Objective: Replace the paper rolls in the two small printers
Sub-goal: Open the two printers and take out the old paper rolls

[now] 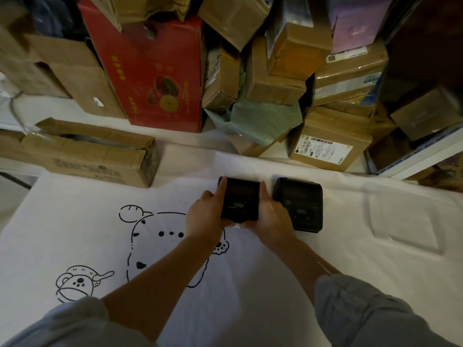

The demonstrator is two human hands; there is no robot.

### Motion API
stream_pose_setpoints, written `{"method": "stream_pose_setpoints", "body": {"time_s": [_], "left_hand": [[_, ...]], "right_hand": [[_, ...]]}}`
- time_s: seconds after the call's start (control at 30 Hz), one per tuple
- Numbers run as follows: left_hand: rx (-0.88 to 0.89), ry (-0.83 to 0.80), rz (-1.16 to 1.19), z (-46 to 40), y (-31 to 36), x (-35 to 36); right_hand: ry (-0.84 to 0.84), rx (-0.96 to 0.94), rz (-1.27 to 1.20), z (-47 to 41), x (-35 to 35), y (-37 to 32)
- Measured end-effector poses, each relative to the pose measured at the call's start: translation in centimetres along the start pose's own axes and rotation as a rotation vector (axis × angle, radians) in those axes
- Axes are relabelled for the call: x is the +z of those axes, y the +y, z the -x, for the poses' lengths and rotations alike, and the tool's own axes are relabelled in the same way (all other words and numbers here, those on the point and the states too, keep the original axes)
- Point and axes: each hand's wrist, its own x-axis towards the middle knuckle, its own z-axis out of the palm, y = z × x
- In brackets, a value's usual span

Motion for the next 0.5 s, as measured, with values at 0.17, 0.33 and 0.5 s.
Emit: {"method": "stream_pose_setpoints", "body": {"time_s": [0.17,0.33,0.5], "left_hand": [[-0.045,0.072,0.039,-0.21,-0.21,0.66],[-0.03,0.086,0.018,-0.31,-0.16,0.78],[-0.041,0.084,0.02,-0.23,0.05,0.94]], "right_hand": [[0.178,0.003,-0.21,0.71,1.0,0.26],[0.169,-0.017,-0.216,0.8,0.8,0.09],[0.147,-0.002,-0.219,0.93,0.58,0.06]]}}
